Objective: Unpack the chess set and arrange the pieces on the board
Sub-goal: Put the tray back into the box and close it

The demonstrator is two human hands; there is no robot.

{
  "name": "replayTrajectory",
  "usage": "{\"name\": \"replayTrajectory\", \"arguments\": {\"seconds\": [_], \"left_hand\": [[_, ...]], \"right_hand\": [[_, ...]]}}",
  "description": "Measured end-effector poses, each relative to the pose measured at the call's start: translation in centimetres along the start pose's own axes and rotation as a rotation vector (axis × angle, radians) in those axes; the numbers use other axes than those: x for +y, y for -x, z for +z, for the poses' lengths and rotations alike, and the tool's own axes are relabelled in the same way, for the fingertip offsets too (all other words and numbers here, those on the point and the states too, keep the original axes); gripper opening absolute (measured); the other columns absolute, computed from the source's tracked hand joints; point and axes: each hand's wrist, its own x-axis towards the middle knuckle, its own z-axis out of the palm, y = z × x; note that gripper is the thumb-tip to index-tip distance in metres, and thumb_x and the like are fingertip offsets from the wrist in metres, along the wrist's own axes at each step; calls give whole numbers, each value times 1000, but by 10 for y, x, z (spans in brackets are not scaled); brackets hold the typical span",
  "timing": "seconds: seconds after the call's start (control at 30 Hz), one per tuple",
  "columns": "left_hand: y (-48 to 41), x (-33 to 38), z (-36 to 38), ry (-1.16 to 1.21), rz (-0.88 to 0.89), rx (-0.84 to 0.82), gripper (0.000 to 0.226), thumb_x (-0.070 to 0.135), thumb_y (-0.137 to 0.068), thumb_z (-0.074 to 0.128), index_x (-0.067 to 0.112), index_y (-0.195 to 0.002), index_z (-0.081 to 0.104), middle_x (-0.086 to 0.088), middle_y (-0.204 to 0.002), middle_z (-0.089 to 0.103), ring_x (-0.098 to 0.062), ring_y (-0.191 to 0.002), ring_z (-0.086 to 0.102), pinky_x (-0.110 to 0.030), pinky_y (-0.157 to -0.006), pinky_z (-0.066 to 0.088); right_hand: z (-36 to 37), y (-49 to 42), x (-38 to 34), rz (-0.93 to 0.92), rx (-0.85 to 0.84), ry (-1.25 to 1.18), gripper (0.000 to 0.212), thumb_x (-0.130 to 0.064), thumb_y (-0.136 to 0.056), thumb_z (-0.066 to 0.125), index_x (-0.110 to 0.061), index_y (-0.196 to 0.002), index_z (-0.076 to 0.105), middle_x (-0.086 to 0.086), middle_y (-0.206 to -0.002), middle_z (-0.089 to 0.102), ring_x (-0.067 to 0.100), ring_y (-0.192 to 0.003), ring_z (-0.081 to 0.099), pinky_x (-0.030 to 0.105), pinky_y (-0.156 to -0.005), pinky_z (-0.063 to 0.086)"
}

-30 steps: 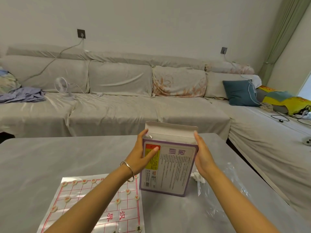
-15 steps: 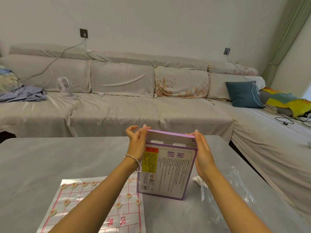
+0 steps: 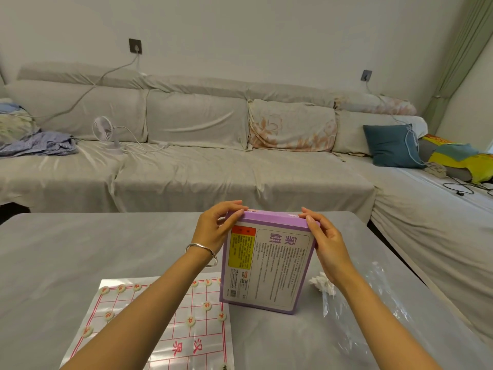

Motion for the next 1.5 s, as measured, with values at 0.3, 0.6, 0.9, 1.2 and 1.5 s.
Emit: {"name": "replayTrajectory", "arguments": {"seconds": [0.3, 0.6, 0.9, 1.2, 1.5], "left_hand": [[1, -7, -2, -70, 125, 42, 19, 28, -80, 60, 26, -98, 65, 7, -102, 63, 2, -89, 59, -6, -74, 48], [2, -15, 2, -22, 87, 37, 27, 32, -73, 66, 24, -98, 65, 10, -109, 60, -8, -97, 60, -13, -77, 52], [2, -16, 3, -24, 76, 0, 27, 35, -75, 64, 39, -101, 59, 21, -114, 54, 0, -101, 56, -11, -78, 51], [3, -19, 4, -168, 119, 44, 35, 44, -74, 64, 40, -107, 54, 15, -115, 53, -6, -102, 55, -12, -79, 50], [-2, -11, 3, -187, -5, -17, 45, 46, -72, 63, 33, -115, 55, 8, -118, 55, -12, -104, 55, -35, -85, 55]], "right_hand": [[-9, -5, -4, -92, -7, 50, 14, -18, -82, 64, -19, -93, 71, -14, -121, 59, 3, -102, 60, 16, -69, 54], [-12, -8, -3, -144, -34, 60, 16, -13, -77, 68, -20, -91, 71, -1, -108, 68, 13, -98, 64, 19, -71, 55], [-20, -13, -4, 34, -113, 22, 28, -33, -88, 53, -31, -113, 64, -9, -112, 67, 7, -105, 62, 16, -81, 53], [-9, -15, -8, 167, -54, -222, 29, -22, -80, 65, -19, -109, 68, 5, -107, 70, 19, -105, 63, 30, -88, 51], [-18, -3, -2, -33, -90, 14, 17, -6, -80, 66, -11, -95, 70, -8, -116, 65, 7, -99, 65, 23, -73, 57]]}}
